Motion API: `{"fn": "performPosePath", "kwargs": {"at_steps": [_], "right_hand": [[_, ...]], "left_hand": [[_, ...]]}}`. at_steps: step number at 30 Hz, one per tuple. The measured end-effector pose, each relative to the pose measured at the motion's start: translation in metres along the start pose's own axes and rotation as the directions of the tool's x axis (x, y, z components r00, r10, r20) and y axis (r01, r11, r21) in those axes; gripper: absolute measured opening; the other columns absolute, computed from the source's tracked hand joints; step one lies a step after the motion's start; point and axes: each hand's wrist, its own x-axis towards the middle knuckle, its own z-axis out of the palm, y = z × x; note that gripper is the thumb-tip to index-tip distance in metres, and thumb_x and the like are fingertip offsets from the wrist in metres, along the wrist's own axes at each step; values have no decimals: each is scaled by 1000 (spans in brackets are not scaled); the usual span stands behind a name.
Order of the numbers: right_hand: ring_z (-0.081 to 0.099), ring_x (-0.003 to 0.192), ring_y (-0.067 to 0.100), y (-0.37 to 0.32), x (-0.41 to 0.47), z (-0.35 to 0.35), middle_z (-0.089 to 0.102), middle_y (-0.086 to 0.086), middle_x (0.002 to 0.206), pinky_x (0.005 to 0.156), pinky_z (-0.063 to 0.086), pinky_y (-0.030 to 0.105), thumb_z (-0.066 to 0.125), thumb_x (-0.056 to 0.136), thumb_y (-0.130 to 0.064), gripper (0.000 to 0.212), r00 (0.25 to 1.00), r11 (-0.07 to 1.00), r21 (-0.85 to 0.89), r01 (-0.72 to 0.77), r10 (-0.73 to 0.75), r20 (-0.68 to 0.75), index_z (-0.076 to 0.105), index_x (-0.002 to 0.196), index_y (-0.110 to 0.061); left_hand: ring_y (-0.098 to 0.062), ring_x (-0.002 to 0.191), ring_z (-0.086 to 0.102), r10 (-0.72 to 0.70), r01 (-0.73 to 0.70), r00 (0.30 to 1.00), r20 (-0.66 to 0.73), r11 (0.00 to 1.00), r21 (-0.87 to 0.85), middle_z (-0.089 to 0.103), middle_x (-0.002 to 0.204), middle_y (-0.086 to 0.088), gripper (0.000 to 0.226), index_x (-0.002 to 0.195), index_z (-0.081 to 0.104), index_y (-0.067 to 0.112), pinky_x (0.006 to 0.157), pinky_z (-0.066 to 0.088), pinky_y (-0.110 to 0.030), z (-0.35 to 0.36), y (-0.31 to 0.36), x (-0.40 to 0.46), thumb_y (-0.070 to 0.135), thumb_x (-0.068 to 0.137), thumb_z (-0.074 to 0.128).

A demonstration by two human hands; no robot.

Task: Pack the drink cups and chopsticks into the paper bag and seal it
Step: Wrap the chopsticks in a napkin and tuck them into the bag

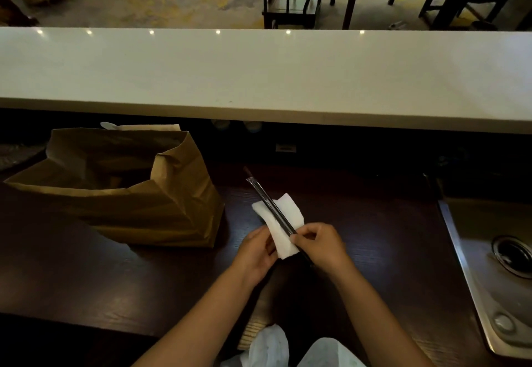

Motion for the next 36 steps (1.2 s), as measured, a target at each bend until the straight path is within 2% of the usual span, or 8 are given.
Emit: {"fn": "performPosePath", "kwargs": {"at_steps": [8,14,19,23,26,28,32,36], "right_hand": [[56,58,10,-17,-13,-20,63,1,65,50,45,12,66,81,-11,14,976,981,191,26,-66,206,66,67,-15],[53,40,-4,-23,-21,-19,60,0,59,41,40,8,61,84,-9,22,965,988,154,4,-44,257,65,64,-17],[62,83,12,-24,-23,-19,66,0,89,62,45,9,58,87,-22,12,986,985,166,56,-80,144,67,93,-17],[54,110,15,-26,-26,-17,54,-4,118,89,45,30,65,77,-44,58,979,987,160,36,-66,190,45,128,-26],[65,87,19,-28,-32,-12,68,5,98,79,53,39,71,75,-30,30,966,990,52,128,-137,220,63,101,-18],[68,67,18,-28,-35,-10,71,8,81,74,55,39,67,80,-15,4,967,976,198,94,-136,213,65,84,-16],[56,39,8,-28,-39,-15,69,0,62,48,48,18,63,82,-5,10,942,935,349,56,-165,292,65,80,-14],[53,39,8,-24,-41,-22,70,-1,59,48,46,21,63,82,-4,7,916,943,328,48,-173,363,65,81,-11]], "left_hand": [[-18,73,71,83,-83,988,130,997,-1,72,83,-11,20,101,63,2,69,58,-30,-5,16,-6,5,92,45],[-14,78,69,146,-161,981,130,981,112,71,86,-7,13,94,64,6,71,58,-23,-6,21,-16,4,90,51],[-18,84,65,216,-213,976,-6,966,143,68,90,-11,9,92,63,3,69,57,-23,-6,19,-18,3,89,55],[-17,79,67,247,-238,967,-65,965,112,68,89,-11,14,99,62,-1,61,58,-22,-8,19,-19,2,86,58],[-23,89,67,255,-246,965,-60,961,127,68,98,-15,20,104,62,0,65,59,-26,-6,17,-22,1,85,59],[-23,91,67,272,-263,961,-57,956,127,68,100,-15,19,104,61,2,66,59,-26,-4,18,-23,0,85,58],[-12,72,70,291,-280,956,-46,946,166,70,84,-7,5,88,64,8,58,57,-20,-6,29,-25,5,86,60],[-15,58,64,336,-299,928,-158,928,221,68,57,1,13,72,62,9,49,52,-21,-9,44,-23,11,85,63]]}}
